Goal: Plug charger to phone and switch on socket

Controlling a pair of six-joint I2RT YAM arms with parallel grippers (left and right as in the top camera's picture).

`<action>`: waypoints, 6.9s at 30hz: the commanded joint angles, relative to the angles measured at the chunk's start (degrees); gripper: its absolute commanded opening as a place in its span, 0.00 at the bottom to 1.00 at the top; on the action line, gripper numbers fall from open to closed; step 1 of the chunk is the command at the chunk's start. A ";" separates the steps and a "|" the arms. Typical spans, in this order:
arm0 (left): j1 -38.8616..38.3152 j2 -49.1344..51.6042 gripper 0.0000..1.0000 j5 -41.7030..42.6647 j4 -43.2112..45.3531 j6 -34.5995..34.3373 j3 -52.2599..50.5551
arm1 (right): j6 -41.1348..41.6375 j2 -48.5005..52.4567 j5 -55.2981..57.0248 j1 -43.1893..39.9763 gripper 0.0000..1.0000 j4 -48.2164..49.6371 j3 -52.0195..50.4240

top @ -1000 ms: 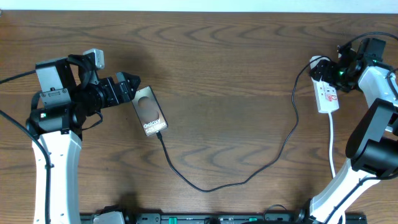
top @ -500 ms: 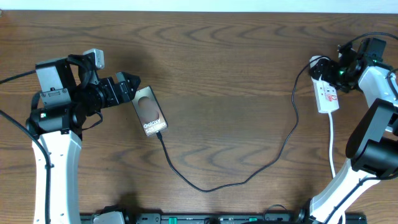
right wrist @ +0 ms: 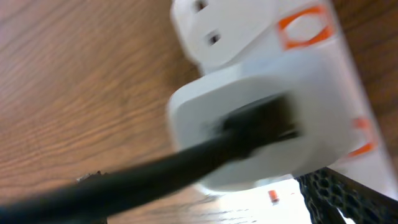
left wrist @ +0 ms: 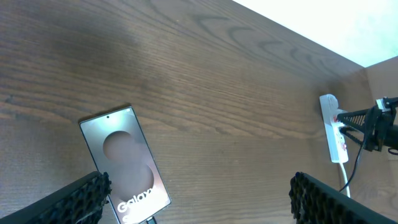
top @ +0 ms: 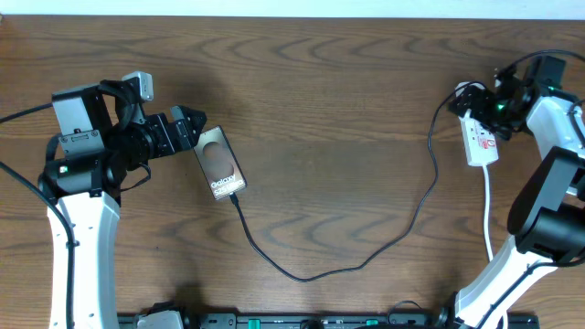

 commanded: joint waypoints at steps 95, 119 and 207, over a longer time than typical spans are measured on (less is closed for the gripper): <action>-9.79 -38.10 0.94 -29.31 10.88 0.57 -24.33 | 5.38 -38.47 16.81 2.16 0.99 -27.21 -2.14; -9.94 -72.00 0.94 -33.99 45.75 0.76 -62.20 | 5.35 -38.47 16.81 2.16 0.99 -27.21 -2.14; -10.49 -70.01 0.94 -38.29 31.95 2.47 -64.52 | 5.38 -42.29 16.59 5.81 0.99 -13.62 -5.38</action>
